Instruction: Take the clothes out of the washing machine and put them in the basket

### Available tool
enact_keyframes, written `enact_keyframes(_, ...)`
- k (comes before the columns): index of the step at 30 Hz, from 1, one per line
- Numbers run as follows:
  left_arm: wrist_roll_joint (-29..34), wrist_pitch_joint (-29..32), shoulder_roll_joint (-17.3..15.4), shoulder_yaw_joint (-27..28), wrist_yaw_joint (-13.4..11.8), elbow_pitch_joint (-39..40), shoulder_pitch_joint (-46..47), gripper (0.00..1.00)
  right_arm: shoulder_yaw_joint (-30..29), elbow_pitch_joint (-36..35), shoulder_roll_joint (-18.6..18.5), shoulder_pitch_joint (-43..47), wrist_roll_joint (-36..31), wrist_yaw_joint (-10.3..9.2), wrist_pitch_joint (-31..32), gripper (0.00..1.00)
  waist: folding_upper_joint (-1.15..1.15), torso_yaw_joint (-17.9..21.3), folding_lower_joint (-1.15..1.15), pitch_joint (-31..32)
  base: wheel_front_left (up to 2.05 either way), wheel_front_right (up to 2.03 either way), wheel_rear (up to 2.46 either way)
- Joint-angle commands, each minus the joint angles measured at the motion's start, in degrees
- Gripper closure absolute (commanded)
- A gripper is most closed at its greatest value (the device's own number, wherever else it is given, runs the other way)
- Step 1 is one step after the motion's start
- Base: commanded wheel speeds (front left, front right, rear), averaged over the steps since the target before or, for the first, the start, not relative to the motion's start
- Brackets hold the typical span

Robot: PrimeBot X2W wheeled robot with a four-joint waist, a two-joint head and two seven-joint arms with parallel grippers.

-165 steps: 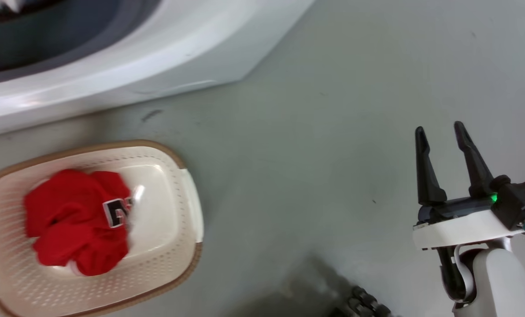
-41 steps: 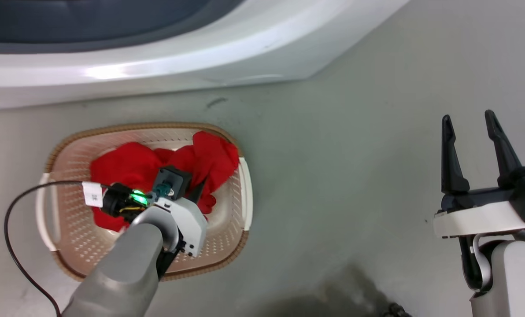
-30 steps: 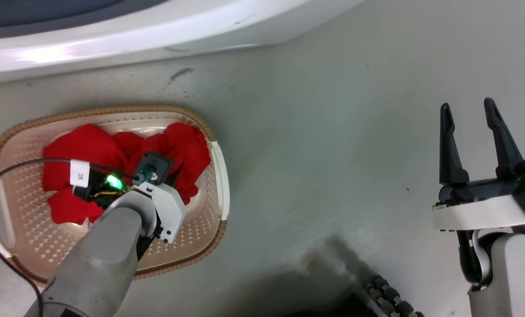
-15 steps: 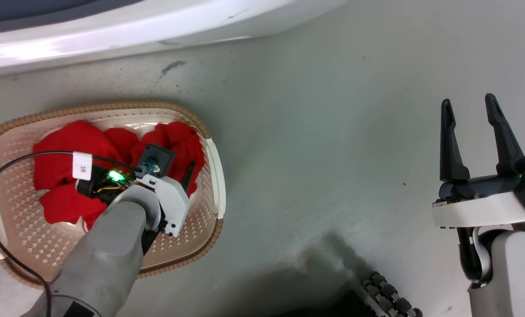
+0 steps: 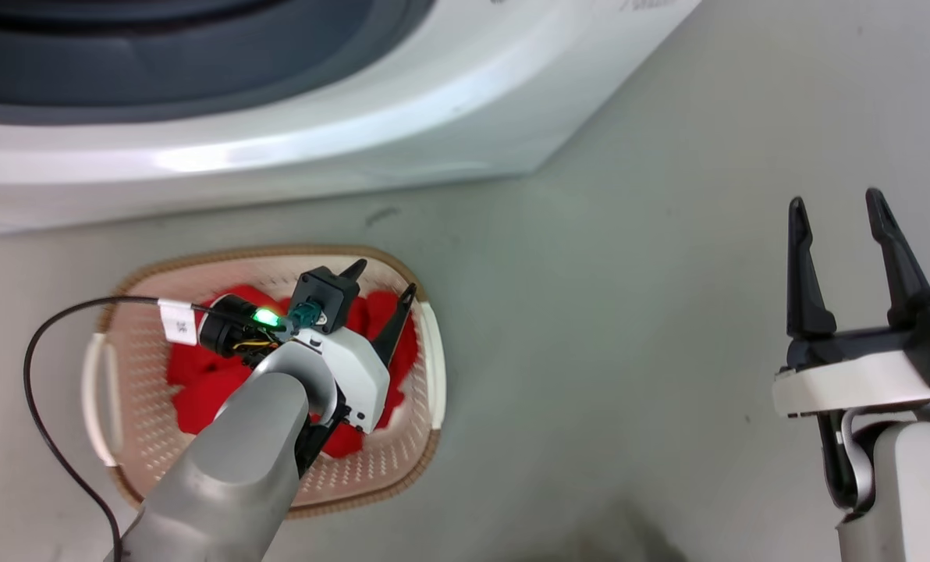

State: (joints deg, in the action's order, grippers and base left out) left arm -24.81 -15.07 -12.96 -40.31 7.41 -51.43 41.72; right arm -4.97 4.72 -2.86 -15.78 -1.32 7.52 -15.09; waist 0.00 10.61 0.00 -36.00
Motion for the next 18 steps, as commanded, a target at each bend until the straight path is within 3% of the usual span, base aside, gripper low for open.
enact_keyframes(1,0.7,-0.1,-0.3,0.8,0.1,1.4,-1.4,0.0,-0.4,0.3,0.0,1.0,-0.3,-0.06,-0.1,0.0,0.0,-2.9,0.0,5.6,0.0,0.0,0.0)
enact_keyframes(10,5.0,-0.1,-3.1,12.2,-3.1,17.3,-8.7,0.0,-2.3,2.0,0.0,3.5,-2.5,-0.05,-0.1,0.0,0.0,-6.7,0.0,16.5,0.0,0.0,0.0)
enact_keyframes(18,7.9,-0.1,-2.7,23.9,-5.4,30.1,-18.7,0.0,-3.0,2.6,0.0,6.9,-3.4,-0.06,-0.1,0.0,0.0,-9.8,0.0,23.5,0.0,0.0,0.0)
